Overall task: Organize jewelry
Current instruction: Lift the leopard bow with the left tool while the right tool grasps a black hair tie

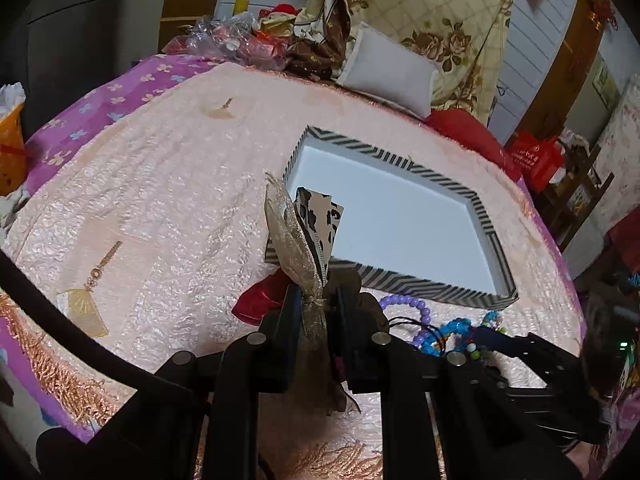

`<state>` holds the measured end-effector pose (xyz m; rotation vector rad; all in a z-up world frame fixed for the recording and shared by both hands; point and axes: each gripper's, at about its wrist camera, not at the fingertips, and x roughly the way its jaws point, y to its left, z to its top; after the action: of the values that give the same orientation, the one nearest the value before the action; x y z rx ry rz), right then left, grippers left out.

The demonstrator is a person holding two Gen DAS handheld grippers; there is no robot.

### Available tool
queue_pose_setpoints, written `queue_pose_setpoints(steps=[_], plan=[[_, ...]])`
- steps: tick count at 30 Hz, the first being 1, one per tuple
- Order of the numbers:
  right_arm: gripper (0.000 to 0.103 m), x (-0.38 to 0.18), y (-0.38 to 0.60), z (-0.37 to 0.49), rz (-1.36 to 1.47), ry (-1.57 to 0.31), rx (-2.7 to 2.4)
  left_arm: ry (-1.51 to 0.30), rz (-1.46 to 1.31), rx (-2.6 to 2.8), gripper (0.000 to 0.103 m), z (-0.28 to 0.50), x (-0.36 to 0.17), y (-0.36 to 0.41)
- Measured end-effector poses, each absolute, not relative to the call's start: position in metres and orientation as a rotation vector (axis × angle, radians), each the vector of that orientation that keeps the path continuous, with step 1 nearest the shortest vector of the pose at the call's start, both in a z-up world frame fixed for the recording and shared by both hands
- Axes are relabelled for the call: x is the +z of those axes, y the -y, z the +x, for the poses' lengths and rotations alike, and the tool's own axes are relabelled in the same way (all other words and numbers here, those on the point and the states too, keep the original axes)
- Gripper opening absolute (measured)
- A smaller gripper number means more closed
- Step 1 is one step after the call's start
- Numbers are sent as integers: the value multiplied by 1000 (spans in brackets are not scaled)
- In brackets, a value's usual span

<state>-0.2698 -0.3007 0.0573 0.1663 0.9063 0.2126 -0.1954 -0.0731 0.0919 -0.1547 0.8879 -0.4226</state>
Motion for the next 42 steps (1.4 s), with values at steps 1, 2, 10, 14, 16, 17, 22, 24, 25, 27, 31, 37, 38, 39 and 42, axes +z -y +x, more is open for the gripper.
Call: queue_pose_setpoints(steps=[1, 2, 10, 14, 16, 17, 22, 24, 25, 27, 31, 37, 38, 39, 42], plan=[[69, 57, 300, -266, 161, -910, 228, -884, -163, -425, 10, -196, 95, 72], [65, 57, 299, -262, 159, -910, 249, -879, -170, -428, 10, -196, 98, 70], [41, 42, 295, -232, 175, -981, 338, -845, -164, -407, 10, -195, 109, 68], [8, 34, 296, -225, 216, -997, 371, -851, -151, -394, 10, -196, 104, 69], [6, 39, 297, -229, 224, -976, 374, -855, -144, -390, 10, -196, 103, 70], [5, 44, 299, -232, 231, -952, 378, -856, -143, -391, 10, -196, 102, 70], [5, 62, 306, -247, 271, -903, 377, -852, -157, -402, 10, -198, 105, 72], [5, 65, 306, -251, 267, -892, 363, -846, -147, -404, 10, -200, 107, 75], [5, 67, 307, -252, 272, -884, 360, -845, -142, -405, 10, -201, 107, 76], [5, 72, 309, -255, 295, -867, 368, -842, -137, -408, 10, -202, 109, 77], [5, 77, 309, -257, 283, -860, 362, -831, -135, -411, 10, -205, 114, 78], [27, 70, 312, -251, 192, -909, 282, -828, -134, -408, 10, -206, 115, 77], [53, 67, 314, -249, 194, -922, 277, -831, -135, -406, 10, -206, 114, 77], [64, 62, 314, -248, 194, -928, 274, -835, -136, -406, 10, -206, 112, 76], [62, 49, 310, -244, 154, -973, 271, -850, -139, -410, 10, -204, 108, 77]])
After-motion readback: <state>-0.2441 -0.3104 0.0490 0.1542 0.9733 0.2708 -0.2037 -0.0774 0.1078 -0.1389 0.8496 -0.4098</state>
